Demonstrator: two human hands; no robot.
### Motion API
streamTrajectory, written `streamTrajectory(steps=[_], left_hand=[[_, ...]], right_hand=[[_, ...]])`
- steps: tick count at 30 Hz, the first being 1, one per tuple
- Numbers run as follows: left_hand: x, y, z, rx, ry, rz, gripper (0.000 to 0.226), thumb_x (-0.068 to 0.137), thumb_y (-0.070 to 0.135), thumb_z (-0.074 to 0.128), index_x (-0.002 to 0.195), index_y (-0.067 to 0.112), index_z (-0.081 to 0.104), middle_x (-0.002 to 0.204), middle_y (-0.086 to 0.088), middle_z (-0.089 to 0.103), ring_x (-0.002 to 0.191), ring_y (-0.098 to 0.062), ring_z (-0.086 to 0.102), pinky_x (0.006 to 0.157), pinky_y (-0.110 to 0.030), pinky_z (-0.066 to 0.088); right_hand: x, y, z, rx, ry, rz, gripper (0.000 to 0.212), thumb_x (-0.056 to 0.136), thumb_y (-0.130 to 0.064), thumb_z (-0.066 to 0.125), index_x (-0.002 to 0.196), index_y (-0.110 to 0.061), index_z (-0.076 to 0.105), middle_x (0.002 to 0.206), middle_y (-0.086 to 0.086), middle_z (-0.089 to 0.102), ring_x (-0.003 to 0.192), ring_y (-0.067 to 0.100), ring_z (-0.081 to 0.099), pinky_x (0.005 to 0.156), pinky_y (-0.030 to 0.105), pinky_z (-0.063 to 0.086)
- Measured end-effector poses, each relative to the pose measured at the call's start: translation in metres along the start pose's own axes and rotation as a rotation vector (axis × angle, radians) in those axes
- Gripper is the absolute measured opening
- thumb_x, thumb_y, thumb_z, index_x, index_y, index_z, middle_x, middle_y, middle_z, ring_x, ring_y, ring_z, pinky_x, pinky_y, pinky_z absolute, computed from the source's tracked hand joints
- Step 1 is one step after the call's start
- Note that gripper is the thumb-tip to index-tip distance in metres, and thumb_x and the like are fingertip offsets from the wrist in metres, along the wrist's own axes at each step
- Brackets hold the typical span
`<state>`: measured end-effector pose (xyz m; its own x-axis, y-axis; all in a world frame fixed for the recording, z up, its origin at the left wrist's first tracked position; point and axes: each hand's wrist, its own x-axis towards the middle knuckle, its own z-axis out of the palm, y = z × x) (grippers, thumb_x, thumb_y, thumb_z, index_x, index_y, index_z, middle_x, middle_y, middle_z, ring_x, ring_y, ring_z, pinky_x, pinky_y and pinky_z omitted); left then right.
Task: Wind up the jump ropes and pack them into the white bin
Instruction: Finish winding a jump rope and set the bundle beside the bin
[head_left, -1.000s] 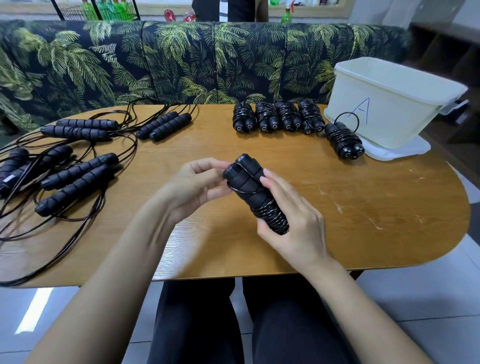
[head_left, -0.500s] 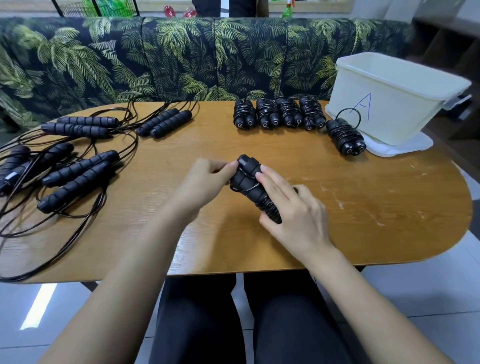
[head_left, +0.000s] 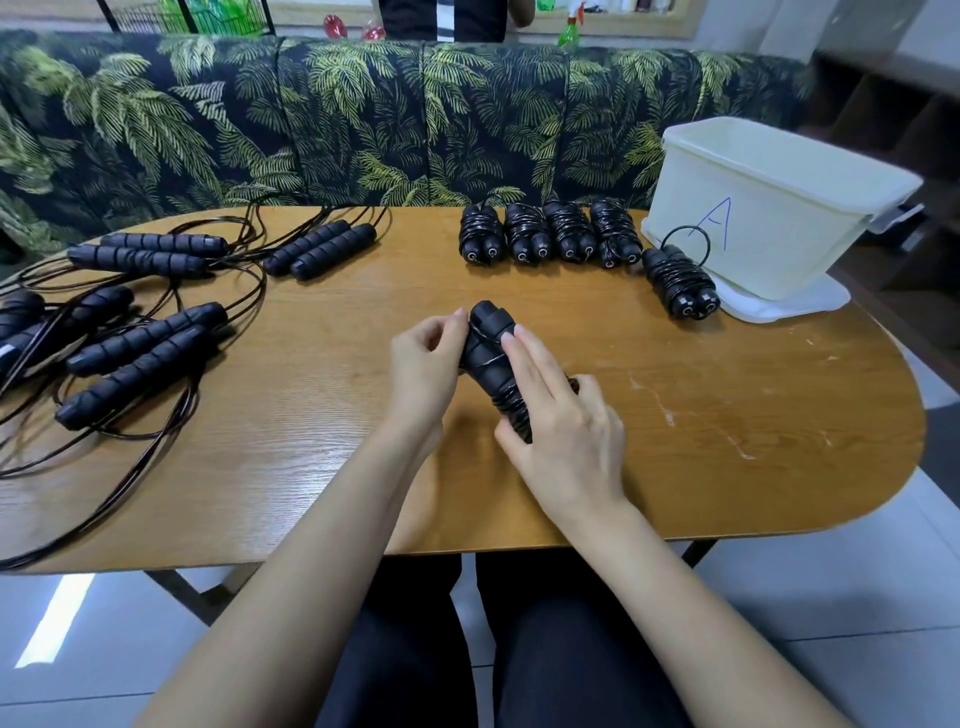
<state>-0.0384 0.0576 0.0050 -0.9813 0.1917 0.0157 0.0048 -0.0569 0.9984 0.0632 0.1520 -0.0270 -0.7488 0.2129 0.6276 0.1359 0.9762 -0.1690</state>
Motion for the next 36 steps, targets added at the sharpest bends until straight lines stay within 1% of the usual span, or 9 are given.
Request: streamTrajectory(steps=[7,11,14,16,19,23,25,31,36], left_hand=[[0.000,0.000,0.013,-0.274,-0.030,-0.215,0.031,0.094,0.041,0.055,0.099,0.011,0.052,0.092,-0.005,0.062,0.083,-0.016,0.062,0.073,-0.028,0.053],[0.010,0.003,0.007,-0.215,-0.029,-0.133,0.024,0.092,0.033,0.061,0.096,0.010,0.054,0.091,-0.009,0.062,0.080,-0.018,0.062,0.072,-0.030,0.055],[0.014,0.006,0.006,-0.205,-0.097,-0.156,0.031,0.091,0.035,0.063,0.102,0.007,0.055,0.099,-0.016,0.067,0.089,-0.028,0.067,0.082,-0.038,0.057],[0.017,0.006,0.005,-0.211,-0.166,-0.216,0.047,0.090,0.041,0.063,0.112,0.001,0.056,0.111,-0.022,0.067,0.101,-0.034,0.066,0.089,-0.045,0.055],[0.018,0.006,0.002,-0.247,-0.305,-0.294,0.077,0.080,0.054,0.063,0.125,-0.007,0.052,0.119,-0.022,0.064,0.110,-0.035,0.062,0.091,-0.043,0.054],[0.017,0.007,0.007,-0.236,-0.496,-0.328,0.081,0.081,0.065,0.040,0.123,-0.001,0.059,0.117,-0.014,0.068,0.111,-0.025,0.064,0.092,-0.036,0.053],[0.019,0.006,0.013,-0.280,-0.482,-0.358,0.078,0.087,0.067,0.033,0.121,0.003,0.060,0.117,-0.011,0.068,0.111,-0.022,0.064,0.095,-0.037,0.050],[0.011,-0.010,0.028,-0.267,-0.381,-0.303,0.040,0.098,0.039,0.048,0.115,0.006,0.064,0.116,-0.014,0.068,0.102,-0.023,0.064,0.094,-0.038,0.052],[-0.006,-0.027,0.052,-0.190,-0.395,-0.362,0.039,0.094,0.035,0.057,0.124,0.010,0.058,0.093,0.002,0.069,0.066,-0.007,0.062,0.055,-0.020,0.050]], right_hand=[[-0.002,-0.010,0.004,0.060,-0.079,0.042,0.082,0.080,-0.038,0.067,0.151,-0.025,0.028,0.157,-0.015,0.026,0.083,0.025,0.055,0.055,0.035,0.054],[-0.002,0.004,0.004,0.526,-0.245,0.205,0.107,0.071,-0.050,0.076,0.153,-0.035,0.008,0.159,-0.021,0.004,0.129,0.017,0.045,0.096,0.037,0.046],[0.008,0.012,-0.002,0.897,-0.364,0.438,0.115,0.067,-0.048,0.081,0.148,-0.048,-0.001,0.157,-0.012,0.020,0.126,0.010,0.048,0.104,0.040,0.043],[0.011,0.014,-0.003,1.069,-0.467,0.416,0.105,0.075,-0.036,0.080,0.149,-0.049,0.007,0.147,-0.012,0.041,0.124,0.003,0.050,0.107,0.039,0.042],[0.007,0.018,0.000,1.218,-0.455,0.424,0.093,0.074,-0.033,0.077,0.148,-0.045,0.024,0.140,-0.016,0.051,0.127,0.006,0.050,0.110,0.044,0.040],[-0.002,0.017,0.004,1.250,-0.376,0.459,0.091,0.075,-0.026,0.078,0.147,-0.046,0.026,0.137,-0.021,0.052,0.127,0.002,0.050,0.109,0.042,0.040],[-0.003,0.019,0.004,1.237,-0.327,0.484,0.091,0.079,-0.020,0.077,0.148,-0.045,0.023,0.136,-0.022,0.053,0.125,0.000,0.051,0.108,0.041,0.042],[-0.002,0.037,0.001,1.170,-0.231,0.527,0.089,0.079,-0.032,0.077,0.144,-0.056,0.021,0.143,-0.008,0.048,0.126,0.001,0.048,0.105,0.035,0.042],[0.002,0.058,0.008,1.153,-0.170,0.673,0.082,0.080,-0.038,0.077,0.142,-0.050,0.025,0.139,-0.008,0.051,0.124,0.006,0.051,0.105,0.040,0.044]])
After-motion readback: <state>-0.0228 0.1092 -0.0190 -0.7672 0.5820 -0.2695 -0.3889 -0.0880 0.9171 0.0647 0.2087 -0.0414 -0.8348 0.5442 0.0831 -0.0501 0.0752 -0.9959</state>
